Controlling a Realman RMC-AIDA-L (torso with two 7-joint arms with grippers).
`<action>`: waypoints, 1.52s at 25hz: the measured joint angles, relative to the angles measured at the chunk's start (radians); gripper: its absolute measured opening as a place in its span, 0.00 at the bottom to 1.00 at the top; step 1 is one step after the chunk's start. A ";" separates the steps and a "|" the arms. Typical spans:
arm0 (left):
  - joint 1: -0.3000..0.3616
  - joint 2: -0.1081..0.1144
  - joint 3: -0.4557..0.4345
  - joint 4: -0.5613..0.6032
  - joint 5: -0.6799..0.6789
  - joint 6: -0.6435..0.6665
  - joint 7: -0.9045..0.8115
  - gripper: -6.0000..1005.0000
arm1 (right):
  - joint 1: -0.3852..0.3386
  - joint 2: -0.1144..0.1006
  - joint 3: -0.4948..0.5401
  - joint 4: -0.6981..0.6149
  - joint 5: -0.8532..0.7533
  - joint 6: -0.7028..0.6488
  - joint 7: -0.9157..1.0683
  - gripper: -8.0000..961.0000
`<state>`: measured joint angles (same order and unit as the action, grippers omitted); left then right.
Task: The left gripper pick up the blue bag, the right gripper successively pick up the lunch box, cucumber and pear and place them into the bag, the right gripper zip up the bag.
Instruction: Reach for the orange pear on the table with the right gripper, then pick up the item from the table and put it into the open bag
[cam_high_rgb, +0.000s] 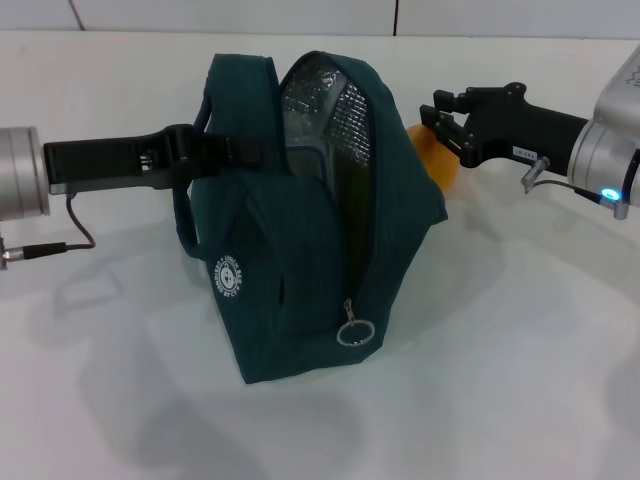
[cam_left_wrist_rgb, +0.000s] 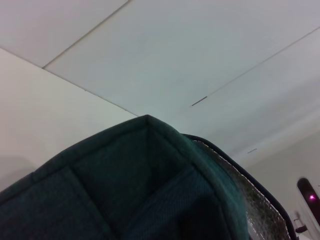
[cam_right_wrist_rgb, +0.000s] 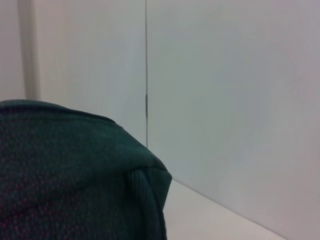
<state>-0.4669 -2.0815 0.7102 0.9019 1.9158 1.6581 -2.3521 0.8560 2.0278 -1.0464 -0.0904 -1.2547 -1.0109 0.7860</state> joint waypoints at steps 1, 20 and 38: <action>0.001 0.000 0.000 0.000 0.000 0.000 0.000 0.04 | 0.000 0.000 0.001 0.000 0.000 0.000 0.000 0.31; 0.019 0.006 0.000 0.008 0.000 0.009 0.002 0.04 | -0.052 0.000 0.007 -0.067 0.035 -0.068 0.003 0.05; 0.038 0.010 0.000 0.011 -0.053 0.067 0.007 0.04 | -0.261 -0.005 -0.039 -0.487 0.057 -0.322 0.310 0.09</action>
<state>-0.4287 -2.0717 0.7102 0.9128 1.8631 1.7255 -2.3448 0.5951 2.0223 -1.0850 -0.5776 -1.1981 -1.3332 1.0960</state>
